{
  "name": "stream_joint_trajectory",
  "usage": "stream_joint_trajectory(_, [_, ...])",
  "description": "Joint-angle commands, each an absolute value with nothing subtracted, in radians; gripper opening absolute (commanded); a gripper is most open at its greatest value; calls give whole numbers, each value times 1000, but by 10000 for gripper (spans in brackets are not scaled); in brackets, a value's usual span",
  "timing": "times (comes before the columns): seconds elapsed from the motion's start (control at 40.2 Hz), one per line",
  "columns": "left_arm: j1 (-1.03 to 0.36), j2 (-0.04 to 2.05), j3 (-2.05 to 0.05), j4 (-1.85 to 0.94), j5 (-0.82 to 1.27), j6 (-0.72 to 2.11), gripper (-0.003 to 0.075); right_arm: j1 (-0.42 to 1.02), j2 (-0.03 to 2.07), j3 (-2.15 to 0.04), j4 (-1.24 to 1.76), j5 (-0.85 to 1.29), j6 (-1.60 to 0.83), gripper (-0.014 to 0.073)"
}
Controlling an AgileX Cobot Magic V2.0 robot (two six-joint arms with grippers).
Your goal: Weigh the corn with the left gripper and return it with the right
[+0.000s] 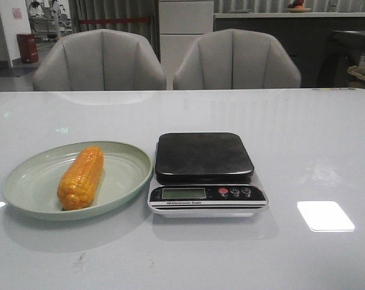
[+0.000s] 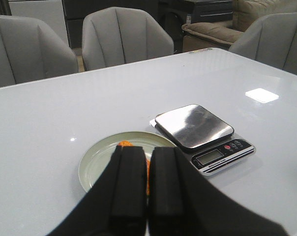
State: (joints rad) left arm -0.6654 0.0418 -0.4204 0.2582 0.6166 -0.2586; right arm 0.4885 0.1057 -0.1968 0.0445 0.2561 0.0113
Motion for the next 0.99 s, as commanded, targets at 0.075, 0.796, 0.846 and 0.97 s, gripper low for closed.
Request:
stream_joint_trajectory(0.075, [-667,55,-443,266,548,-261,133,483,116,-224,32,164,0,157])
stream_joint_trajectory(0.796, [-560,55,-383,183,489,-261,133,483,116,-224,32,172,0,157])
stream_joint_trajectory(0.846, [-504,55,-355,183,442,-261,133,483,116,-224,32,172,0,157])
stream_joint_trajectory(0.97, [-352,55,-255,179,283,-261,133,483,116,-224,32,172,0,157])
